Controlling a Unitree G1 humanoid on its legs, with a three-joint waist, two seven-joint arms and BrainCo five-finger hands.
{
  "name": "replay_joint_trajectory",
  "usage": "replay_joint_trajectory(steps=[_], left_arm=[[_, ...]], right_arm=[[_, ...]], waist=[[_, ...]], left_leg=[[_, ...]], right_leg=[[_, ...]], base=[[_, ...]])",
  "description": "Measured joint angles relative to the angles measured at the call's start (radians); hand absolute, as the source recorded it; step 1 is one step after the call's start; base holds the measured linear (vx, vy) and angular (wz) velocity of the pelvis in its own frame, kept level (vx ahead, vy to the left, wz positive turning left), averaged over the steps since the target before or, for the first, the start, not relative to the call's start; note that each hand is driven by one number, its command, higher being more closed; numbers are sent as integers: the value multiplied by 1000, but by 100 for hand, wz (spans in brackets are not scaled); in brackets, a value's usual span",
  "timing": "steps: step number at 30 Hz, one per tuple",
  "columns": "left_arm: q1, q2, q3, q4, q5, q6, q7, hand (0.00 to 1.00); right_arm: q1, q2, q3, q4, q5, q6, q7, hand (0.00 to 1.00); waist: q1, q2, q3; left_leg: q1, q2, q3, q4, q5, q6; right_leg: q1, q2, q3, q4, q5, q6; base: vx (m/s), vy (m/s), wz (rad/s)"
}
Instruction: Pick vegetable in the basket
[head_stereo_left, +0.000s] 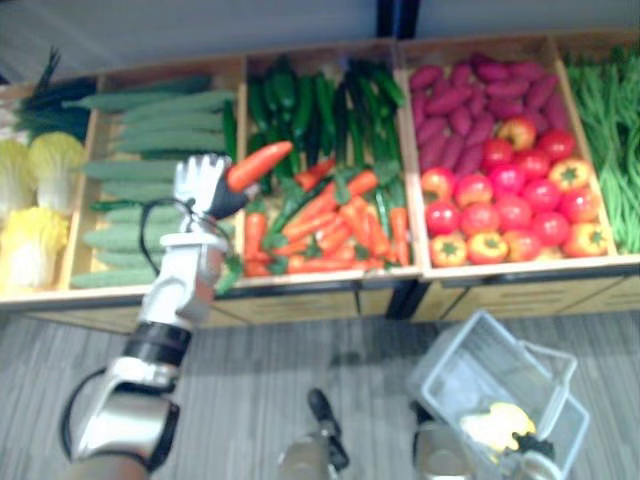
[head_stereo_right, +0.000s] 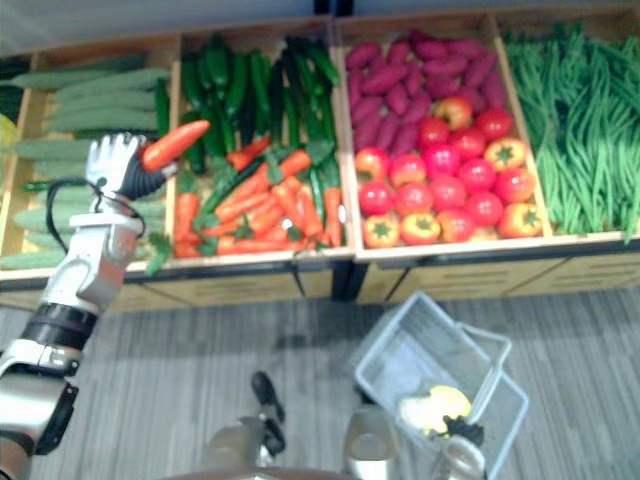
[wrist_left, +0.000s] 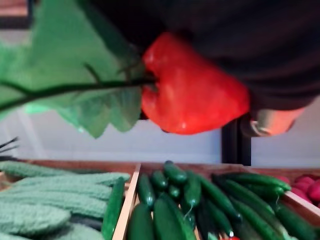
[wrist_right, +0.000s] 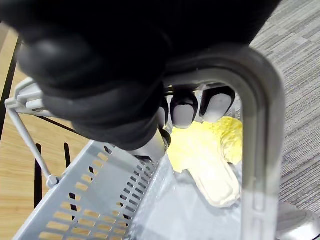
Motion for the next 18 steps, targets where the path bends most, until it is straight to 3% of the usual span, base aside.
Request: replay_joint_trajectory(steps=[4,6,7,8,9,10,11,12,13,14,15,17,18], left_arm=[[40,-20,-21,-113,3,-6,27,100],[92,-68,-26,-154,-10,-26,28,100],[153,-116,-26,-187,-25,-40,25,100],[186,-127,-26,-208,-47,-52,23,100],[239,-144,-23,-240,-65,-67,17,100],[304,-172,-16,-272,-99,-82,3,100],[337,-186,-7,-286,-116,-90,-6,100],[403,-222,18,-306,-142,-93,-12,100],[455,-267,32,-304,-171,-93,-32,100],[475,-288,34,-301,-173,-93,-45,100],[509,-332,18,-291,-173,-94,-66,100],[525,-424,-44,-208,-173,-105,-99,100],[530,-454,-71,-168,-173,-109,-114,100]], right_arm=[[19,12,-23,-10,0,6,0,100],[25,24,-21,-50,0,17,0,100],[22,29,-14,-94,-8,21,-1,100],[13,27,-6,-104,-19,24,-2,100],[8,25,25,-142,-34,35,-4,100],[-2,26,72,-182,-48,39,-5,100],[-4,26,100,-196,-68,42,-5,100],[-5,29,158,-222,-102,46,-3,100],[-11,31,205,-268,-145,48,3,100],[-11,31,221,-298,-163,48,5,100],[3,27,254,-352,-197,50,12,100],[33,21,286,-423,-223,50,26,100],[48,21,296,-456,-227,50,31,100]], waist=[[-13,-17,-36],[-20,-30,-39],[-17,-29,-45],[-17,-28,-45],[-17,-27,-46],[-11,-33,-50],[-5,-42,-55],[10,-67,-66],[12,-73,-70],[9,-73,-69],[2,-69,-69],[-15,-35,-82],[-27,-18,-87]], left_leg=[[5,-1,-1,0,5,6],[44,2,36,6,-1,-1],[66,16,94,7,-8,-8],[74,15,125,7,-15,-10],[88,23,175,8,-20,3],[106,42,243,8,-26,8],[119,50,278,8,-28,5],[134,62,361,31,-45,-15],[140,104,428,96,-77,-31],[148,120,459,123,-92,-42],[170,154,515,177,-126,-65],[192,229,569,279,-190,-80],[198,269,581,336,-216,-68]], right_leg=[[6,-1,2,-5,2,1],[10,-6,6,-2,3,-6],[-6,-48,-113,30,-22,-104],[-17,-83,-208,58,-31,-169],[-20,-149,-390,104,-19,-288],[-17,-213,-565,149,-12,-364],[-19,-238,-625,168,-3,-357],[-36,-254,-688,171,62,-297],[-54,-220,-667,142,93,-236],[-59,-202,-646,124,98,-206],[-73,-172,-594,107,97,-145],[-103,-116,-518,117,67,-131],[-112,-92,-491,127,41,-130]], base=[[7,3,-1],[17,19,-53],[6,19,-94],[26,79,-121],[19,121,-143],[18,124,-149],[16,37,-193],[47,-68,-204],[70,-115,-201],[91,-176,-180],[100,-237,-138],[93,-243,-142],[82,-189,-130]])
